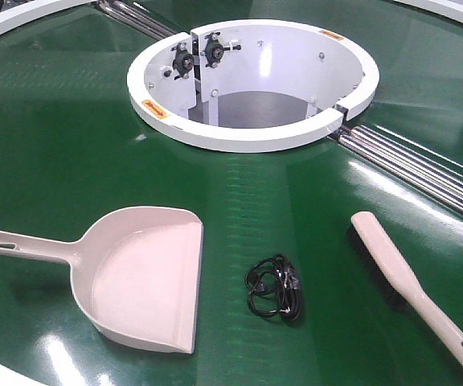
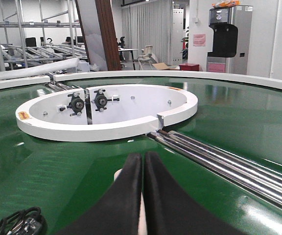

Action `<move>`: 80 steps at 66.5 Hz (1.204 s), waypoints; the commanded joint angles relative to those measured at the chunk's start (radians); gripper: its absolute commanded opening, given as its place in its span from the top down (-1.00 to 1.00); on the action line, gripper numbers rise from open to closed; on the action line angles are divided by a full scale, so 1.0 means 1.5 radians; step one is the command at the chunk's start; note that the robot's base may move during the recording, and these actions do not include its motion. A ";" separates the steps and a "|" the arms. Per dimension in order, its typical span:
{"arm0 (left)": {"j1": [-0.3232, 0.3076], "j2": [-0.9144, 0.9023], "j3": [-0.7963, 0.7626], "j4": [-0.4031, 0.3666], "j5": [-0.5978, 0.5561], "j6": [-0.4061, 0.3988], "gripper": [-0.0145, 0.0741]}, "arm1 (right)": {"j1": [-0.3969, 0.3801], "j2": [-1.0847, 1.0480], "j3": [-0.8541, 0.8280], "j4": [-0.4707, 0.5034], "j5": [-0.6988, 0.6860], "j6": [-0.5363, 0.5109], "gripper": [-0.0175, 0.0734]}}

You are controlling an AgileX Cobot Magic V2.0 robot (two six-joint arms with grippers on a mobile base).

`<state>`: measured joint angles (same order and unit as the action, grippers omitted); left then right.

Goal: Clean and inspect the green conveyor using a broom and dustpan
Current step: 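Move the left gripper down toward the pink dustpan handle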

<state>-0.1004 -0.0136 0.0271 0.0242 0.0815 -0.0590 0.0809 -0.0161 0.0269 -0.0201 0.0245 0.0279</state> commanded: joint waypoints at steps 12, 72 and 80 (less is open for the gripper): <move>0.003 -0.009 0.021 -0.002 -0.047 0.000 0.69 | -0.003 -0.008 0.015 0.000 -0.049 -0.005 0.64; 0.003 -0.009 0.021 -0.002 -0.047 0.000 0.69 | -0.003 -0.008 0.015 0.000 -0.049 -0.005 0.64; 0.003 -0.009 0.020 -0.001 -0.054 0.001 0.69 | -0.003 -0.008 0.015 0.000 -0.049 -0.005 0.64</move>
<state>-0.0960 -0.0136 0.0271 0.0242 0.0815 -0.0590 0.0809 -0.0161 0.0269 -0.0201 0.0245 0.0279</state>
